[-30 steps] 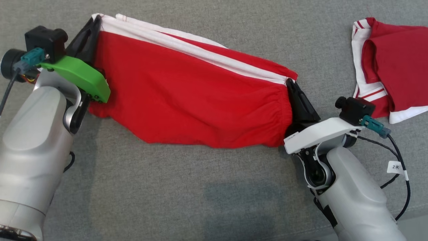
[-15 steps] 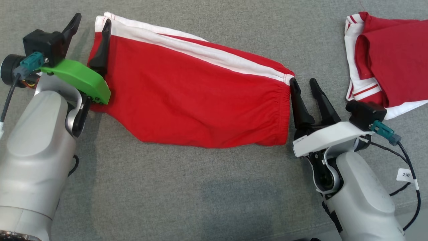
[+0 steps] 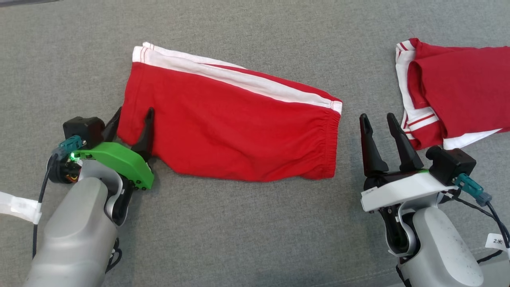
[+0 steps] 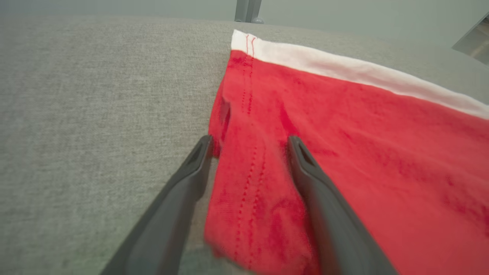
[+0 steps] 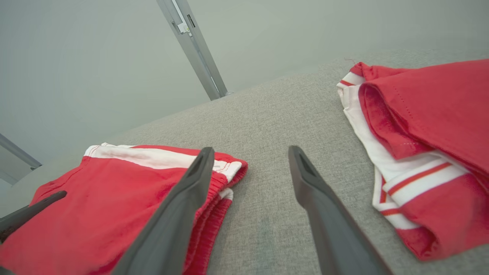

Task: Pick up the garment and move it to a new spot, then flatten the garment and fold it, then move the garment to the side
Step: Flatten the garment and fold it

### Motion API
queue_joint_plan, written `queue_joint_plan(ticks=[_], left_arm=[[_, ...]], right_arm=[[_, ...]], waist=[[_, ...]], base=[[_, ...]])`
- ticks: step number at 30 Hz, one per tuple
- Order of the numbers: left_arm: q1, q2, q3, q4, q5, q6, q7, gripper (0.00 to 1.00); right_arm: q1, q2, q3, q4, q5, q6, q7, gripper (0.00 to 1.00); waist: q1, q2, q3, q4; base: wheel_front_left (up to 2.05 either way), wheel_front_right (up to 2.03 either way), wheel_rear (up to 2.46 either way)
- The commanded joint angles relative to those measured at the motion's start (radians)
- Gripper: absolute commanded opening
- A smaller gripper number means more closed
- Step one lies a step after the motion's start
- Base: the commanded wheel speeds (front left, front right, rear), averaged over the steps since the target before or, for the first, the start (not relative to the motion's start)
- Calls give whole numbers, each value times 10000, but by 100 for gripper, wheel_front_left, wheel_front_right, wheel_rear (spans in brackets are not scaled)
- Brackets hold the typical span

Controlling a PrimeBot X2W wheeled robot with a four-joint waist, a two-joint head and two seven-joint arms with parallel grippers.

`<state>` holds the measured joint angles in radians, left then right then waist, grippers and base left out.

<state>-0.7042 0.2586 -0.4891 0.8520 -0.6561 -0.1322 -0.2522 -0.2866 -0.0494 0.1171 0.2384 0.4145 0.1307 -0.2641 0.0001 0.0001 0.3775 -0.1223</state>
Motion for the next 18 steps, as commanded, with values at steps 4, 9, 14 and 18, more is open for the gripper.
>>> queue_joint_plan(ticks=[4,9,14,18], left_arm=[[-73,7,-284,523,-355,26,33,100],[-35,40,-806,612,-772,25,-31,0],[421,89,-702,925,-856,25,-105,0],[1102,-10,-118,719,-657,176,-109,0]], right_arm=[[76,-34,20,-94,-113,-2,3,100],[64,-36,47,-32,-120,-2,3,100],[399,-37,-106,193,-2,-2,3,100],[758,-29,-133,474,-24,-2,3,100]], waist=[[-1,-1,-73,-74],[-1,-1,-281,-186],[-1,-1,-969,-115],[-1,-1,-1685,59]], base=[[0,0,0],[0,0,0],[0,0,0],[0,0,0]])
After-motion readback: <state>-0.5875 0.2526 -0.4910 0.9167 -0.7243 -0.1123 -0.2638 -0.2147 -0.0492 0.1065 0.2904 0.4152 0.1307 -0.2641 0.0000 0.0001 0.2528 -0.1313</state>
